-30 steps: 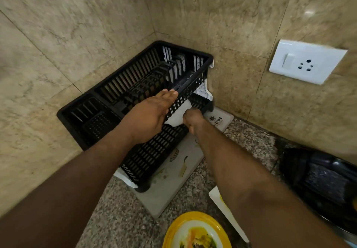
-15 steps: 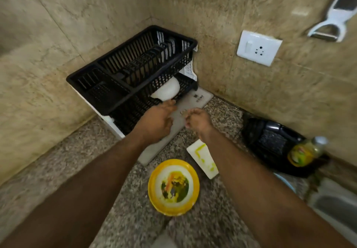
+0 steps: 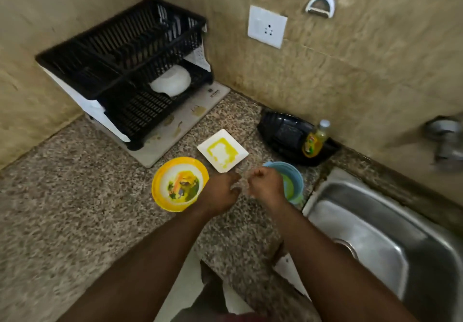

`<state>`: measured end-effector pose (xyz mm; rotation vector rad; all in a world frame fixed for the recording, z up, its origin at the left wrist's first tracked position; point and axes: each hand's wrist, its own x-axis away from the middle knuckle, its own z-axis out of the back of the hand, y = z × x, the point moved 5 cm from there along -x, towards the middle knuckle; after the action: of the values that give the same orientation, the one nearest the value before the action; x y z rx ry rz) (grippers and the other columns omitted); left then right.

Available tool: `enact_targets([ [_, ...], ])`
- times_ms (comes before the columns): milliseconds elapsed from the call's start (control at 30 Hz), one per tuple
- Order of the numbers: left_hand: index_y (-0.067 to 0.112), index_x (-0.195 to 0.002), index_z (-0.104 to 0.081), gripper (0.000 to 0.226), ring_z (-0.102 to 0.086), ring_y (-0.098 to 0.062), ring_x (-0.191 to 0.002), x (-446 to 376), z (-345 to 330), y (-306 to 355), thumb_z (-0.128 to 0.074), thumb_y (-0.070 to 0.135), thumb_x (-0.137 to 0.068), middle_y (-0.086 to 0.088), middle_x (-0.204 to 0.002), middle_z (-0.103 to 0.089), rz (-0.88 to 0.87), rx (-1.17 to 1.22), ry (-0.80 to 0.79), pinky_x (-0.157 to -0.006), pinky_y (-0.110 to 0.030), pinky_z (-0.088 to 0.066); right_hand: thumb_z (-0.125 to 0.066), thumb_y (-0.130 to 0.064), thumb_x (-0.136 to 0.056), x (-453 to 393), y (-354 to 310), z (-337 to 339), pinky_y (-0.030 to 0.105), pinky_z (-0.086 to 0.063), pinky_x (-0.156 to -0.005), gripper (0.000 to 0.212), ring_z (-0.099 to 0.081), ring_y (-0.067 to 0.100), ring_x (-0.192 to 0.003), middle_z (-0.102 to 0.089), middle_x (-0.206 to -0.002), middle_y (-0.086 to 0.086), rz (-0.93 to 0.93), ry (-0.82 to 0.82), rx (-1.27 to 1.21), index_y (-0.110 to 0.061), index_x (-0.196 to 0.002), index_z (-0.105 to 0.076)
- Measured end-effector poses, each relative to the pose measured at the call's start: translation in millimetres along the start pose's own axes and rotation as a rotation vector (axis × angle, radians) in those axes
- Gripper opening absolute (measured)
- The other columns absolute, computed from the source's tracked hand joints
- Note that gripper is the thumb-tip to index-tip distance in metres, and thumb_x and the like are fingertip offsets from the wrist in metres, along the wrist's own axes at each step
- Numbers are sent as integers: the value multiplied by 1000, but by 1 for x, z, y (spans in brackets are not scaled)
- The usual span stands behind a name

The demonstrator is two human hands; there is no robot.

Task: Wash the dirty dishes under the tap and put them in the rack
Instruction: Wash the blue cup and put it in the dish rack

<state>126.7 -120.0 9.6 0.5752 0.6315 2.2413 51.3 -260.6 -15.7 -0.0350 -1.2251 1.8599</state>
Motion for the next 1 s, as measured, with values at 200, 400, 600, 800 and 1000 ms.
enact_targets([
  [200,5,-115,-68,39,-68,-37,-102,-16,-44,44,-62,31,-86,-18,-107,-74,70,51,-38,-74,-31,-39,-67,-23,-78,26,41,71,35,-54,-80,24,-67,33,-97,-73,-103,7,-122,365,122,-20,-101,-73],
  [400,6,-100,-71,32,-69,-36,-93,-32,-72,54,-66,35,-87,-18,-95,-75,207,106,-39,-71,-35,-45,-71,-28,-63,14,81,85,39,-57,-79,47,-67,35,-98,-66,-111,9,-215,369,108,-22,-110,-62],
  [600,7,-114,-72,75,-74,-34,-92,-45,-95,41,-63,62,-64,-17,-96,-77,391,256,85,-83,-39,-59,-65,-11,-57,-2,119,99,47,-62,-52,26,-72,26,-58,-73,-70,3,-260,273,-246,-18,-81,-73],
  [800,12,-106,-72,42,-73,-38,-65,-42,-130,105,-69,50,-87,-18,-82,-75,347,658,34,-58,-49,-62,-61,9,-72,47,135,178,51,-60,-49,22,-71,37,-53,-72,-74,17,-242,315,-449,-11,-78,-68],
  [1000,7,-98,-62,23,-59,-29,-44,-52,-183,196,-56,29,-102,-21,-60,-63,293,721,-137,-42,-36,-52,-65,-1,-82,68,159,277,55,-62,-58,10,-72,39,-57,-71,-67,25,-192,376,-393,-9,-81,-71],
])
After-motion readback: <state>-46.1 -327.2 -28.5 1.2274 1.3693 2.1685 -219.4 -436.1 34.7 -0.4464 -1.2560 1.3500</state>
